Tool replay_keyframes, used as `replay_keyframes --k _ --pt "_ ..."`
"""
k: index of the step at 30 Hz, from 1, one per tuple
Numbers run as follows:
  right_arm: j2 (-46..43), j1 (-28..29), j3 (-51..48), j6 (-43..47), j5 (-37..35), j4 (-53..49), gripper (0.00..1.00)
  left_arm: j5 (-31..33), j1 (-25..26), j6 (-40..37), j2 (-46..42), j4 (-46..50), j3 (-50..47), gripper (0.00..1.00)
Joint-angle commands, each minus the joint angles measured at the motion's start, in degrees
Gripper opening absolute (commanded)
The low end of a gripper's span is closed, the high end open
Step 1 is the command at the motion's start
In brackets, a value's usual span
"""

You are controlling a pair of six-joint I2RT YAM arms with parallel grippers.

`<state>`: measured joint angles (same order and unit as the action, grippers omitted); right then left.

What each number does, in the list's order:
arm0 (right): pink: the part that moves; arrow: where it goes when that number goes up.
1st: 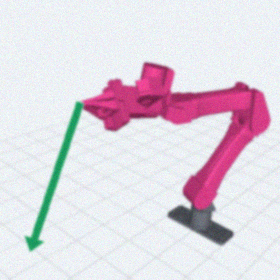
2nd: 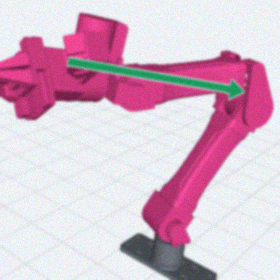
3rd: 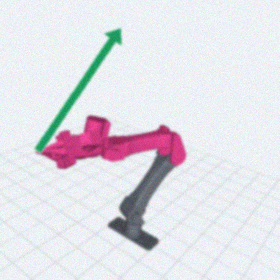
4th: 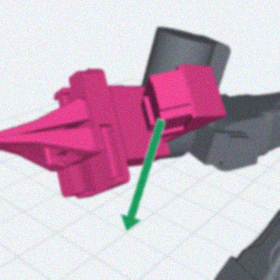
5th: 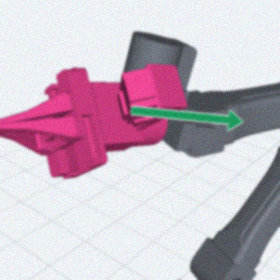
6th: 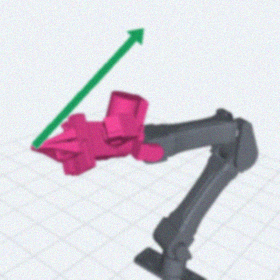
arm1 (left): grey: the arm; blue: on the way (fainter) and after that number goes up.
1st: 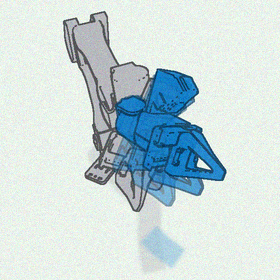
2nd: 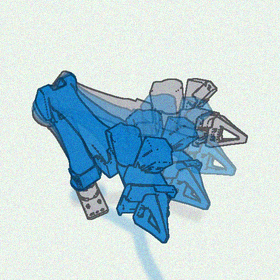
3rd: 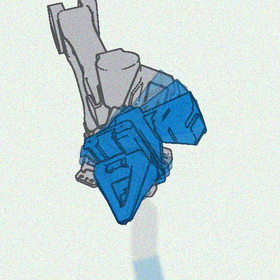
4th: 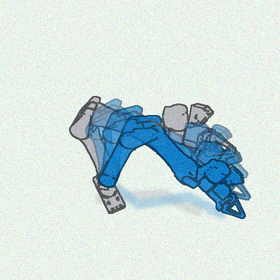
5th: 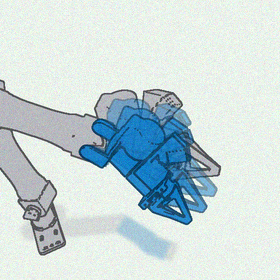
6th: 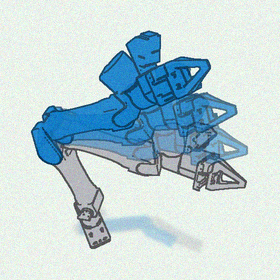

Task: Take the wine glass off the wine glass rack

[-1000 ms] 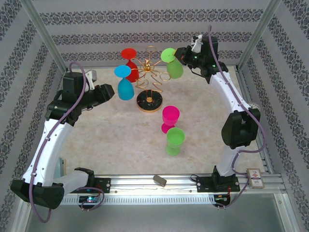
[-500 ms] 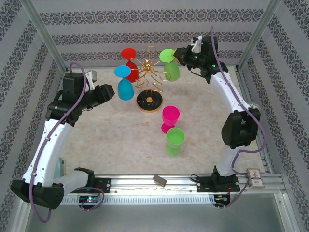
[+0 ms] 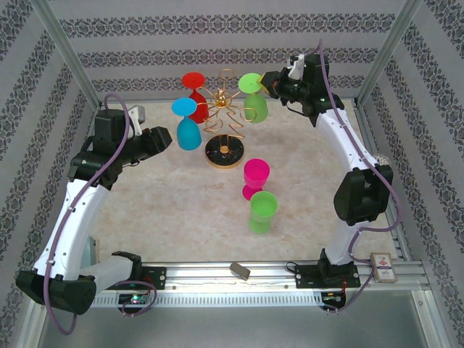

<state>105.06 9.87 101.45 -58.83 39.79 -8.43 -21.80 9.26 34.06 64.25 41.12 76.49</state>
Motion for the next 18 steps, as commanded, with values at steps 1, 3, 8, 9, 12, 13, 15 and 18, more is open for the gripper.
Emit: replay_keyframes --k 1,3,8,9,12,13,15,18 --pt "-2.1 -0.1 0.0 -0.9 1.6 2.4 0.0 -0.2 -0.9 0.4 -1.3 -2.0 -0.6 0.41" --pt "-1.7 0.1 0.2 -0.9 1.8 2.3 0.0 -0.2 -0.9 0.5 -1.4 -2.1 -0.6 0.41" --pt "-1.2 0.7 0.4 -0.8 1.8 2.2 0.0 -0.1 -0.9 0.5 -1.7 -2.0 -0.6 0.41" --pt "-1.1 0.7 0.3 -0.8 1.7 2.3 0.0 0.0 -0.9 0.5 -1.7 -2.0 -0.6 0.41" --pt "-0.6 0.7 0.6 -0.6 1.5 2.2 0.0 0.1 -0.9 0.5 -1.9 -1.9 -0.7 0.41" --pt "-0.4 0.8 0.8 -0.5 1.4 2.1 0.0 0.1 -0.9 0.5 -1.9 -1.9 -0.7 0.41" --pt "0.1 0.8 1.4 -0.1 1.2 1.6 0.0 0.2 -0.9 0.5 -1.9 -1.9 -0.8 0.41" --pt "1.1 0.9 2.4 0.3 1.1 1.2 0.0 0.2 -0.9 0.4 -2.1 -2.0 -1.0 0.41"
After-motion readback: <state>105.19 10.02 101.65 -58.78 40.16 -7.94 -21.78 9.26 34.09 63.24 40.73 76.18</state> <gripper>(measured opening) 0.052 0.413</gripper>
